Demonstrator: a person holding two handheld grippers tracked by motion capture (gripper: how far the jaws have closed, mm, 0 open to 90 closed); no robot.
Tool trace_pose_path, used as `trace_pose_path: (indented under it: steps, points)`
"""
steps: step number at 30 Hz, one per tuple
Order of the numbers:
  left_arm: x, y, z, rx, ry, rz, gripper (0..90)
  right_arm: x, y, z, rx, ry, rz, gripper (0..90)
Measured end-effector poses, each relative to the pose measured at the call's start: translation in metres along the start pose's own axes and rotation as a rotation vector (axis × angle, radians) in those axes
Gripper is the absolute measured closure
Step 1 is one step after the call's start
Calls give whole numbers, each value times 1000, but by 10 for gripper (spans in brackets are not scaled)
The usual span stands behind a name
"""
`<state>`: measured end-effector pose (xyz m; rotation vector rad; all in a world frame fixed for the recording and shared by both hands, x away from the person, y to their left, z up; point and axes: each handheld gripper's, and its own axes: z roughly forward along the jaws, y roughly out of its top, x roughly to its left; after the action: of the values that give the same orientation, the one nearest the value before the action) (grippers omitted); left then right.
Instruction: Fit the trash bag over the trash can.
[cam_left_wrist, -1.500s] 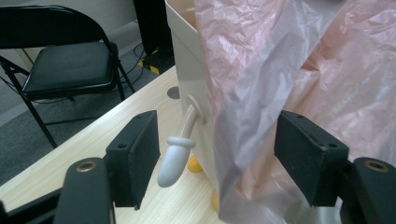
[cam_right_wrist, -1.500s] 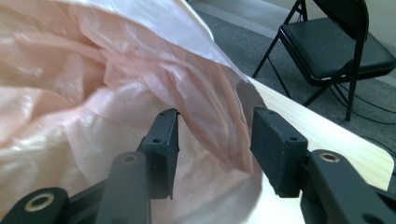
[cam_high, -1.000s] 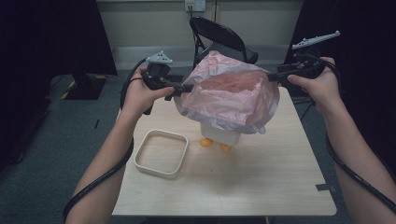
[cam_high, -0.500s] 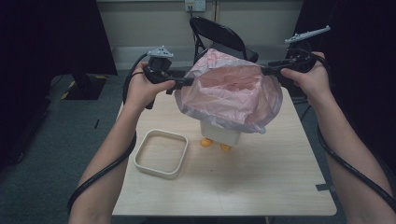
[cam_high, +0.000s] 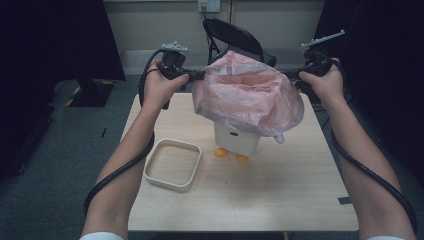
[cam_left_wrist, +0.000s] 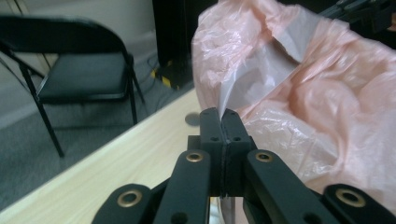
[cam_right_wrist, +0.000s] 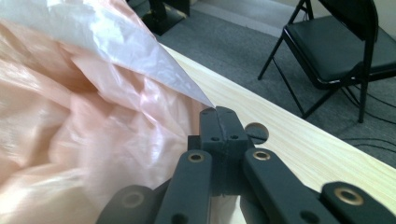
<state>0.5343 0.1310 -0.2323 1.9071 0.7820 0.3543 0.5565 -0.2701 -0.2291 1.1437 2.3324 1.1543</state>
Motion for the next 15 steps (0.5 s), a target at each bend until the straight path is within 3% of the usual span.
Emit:
trace_pose_path:
  steps: [4, 7, 11, 15]
  points:
    - [4, 0, 10, 17, 25, -14, 900, 0, -7, 11, 25, 17, -1, 900]
    - [4, -2, 14, 28, 22, -6, 900, 1, -9, 10, 14, 19, -18, 900]
    - [0, -3, 12, 30, 22, 14, 900, 2, -10, -5, -45, -15, -29, 900]
    - [2, -5, 14, 25, 21, -9, 900, 3, -13, -17, -51, 4, -21, 900]
